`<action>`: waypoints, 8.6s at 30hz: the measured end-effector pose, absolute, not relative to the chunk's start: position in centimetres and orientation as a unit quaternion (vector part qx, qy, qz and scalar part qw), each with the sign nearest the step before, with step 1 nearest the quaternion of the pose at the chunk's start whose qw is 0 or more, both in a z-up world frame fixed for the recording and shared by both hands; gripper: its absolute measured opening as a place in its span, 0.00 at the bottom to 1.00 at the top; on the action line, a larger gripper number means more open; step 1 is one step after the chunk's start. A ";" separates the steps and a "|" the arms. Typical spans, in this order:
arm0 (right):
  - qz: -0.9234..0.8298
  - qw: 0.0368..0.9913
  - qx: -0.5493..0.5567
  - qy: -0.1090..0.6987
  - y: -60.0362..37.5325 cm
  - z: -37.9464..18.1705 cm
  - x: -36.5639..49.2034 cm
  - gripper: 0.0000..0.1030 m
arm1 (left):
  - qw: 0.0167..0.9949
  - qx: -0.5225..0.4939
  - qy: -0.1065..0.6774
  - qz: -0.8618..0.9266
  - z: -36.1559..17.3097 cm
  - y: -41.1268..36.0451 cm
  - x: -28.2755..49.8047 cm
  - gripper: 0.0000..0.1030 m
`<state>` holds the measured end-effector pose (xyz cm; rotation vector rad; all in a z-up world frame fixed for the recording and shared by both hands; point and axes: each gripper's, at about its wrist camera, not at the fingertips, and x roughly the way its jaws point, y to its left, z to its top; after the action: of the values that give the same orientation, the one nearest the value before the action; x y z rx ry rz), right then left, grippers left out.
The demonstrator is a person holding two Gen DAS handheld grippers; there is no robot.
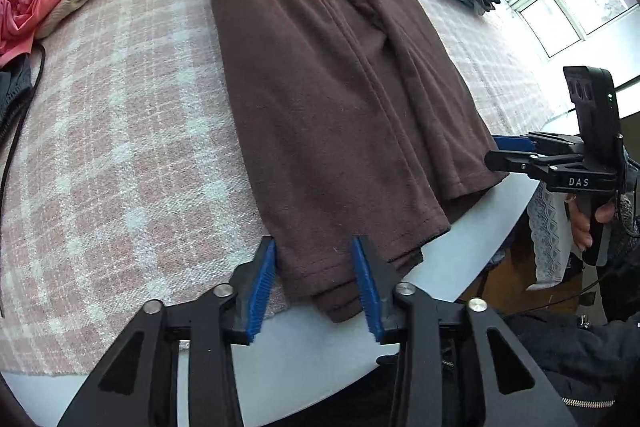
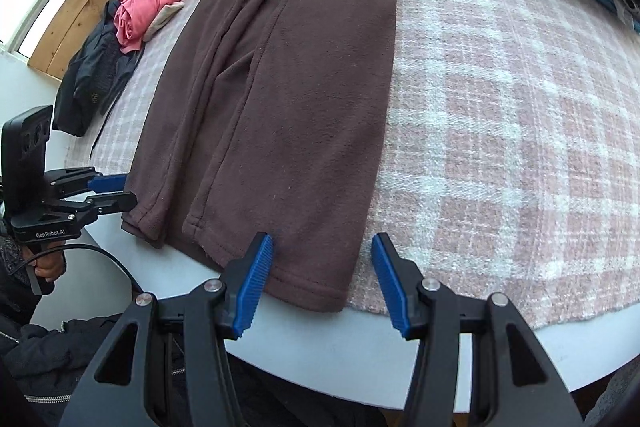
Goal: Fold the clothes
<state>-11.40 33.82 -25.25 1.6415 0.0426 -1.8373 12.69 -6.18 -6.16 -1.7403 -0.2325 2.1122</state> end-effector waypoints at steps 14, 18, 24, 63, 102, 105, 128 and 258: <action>-0.660 0.410 0.626 -0.064 35.2 -25.4 -11.4 0.14 | 0.228 -0.607 -0.150 0.746 -5.3 -7.1 12.1 0.07; -0.653 0.427 0.616 -0.110 35.8 -23.4 -11.7 0.13 | 0.244 -0.585 -0.191 0.749 -2.8 -7.6 11.4 0.06; -0.647 0.456 0.583 -0.184 36.0 -18.3 -14.8 0.13 | 0.275 -0.536 -0.231 0.764 2.0 -8.5 8.4 0.06; -0.647 0.418 0.626 -0.121 29.7 -19.3 -33.8 0.34 | 0.226 -0.545 -0.180 0.787 -2.0 -13.0 -12.1 0.29; -0.713 0.337 0.615 0.003 30.3 -22.1 -32.5 0.42 | 0.171 -0.581 -0.135 0.784 -7.2 -9.2 -9.0 0.32; -0.717 0.343 0.606 0.027 29.3 -21.7 -32.1 0.41 | 0.172 -0.584 -0.101 0.787 -7.1 -8.2 -9.1 0.24; -0.760 0.321 0.563 -0.037 35.0 -17.7 -32.9 0.22 | 0.124 -0.546 -0.095 0.823 -4.1 -11.4 -7.0 0.16; -0.758 0.381 0.519 0.105 21.2 -26.0 -58.5 0.15 | 0.188 -0.495 0.060 0.846 -10.6 -8.6 -35.3 0.12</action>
<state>-58.48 21.18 -26.03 1.3256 0.2689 -1.9348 -35.28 -8.63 -10.57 -1.3934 0.1681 2.3801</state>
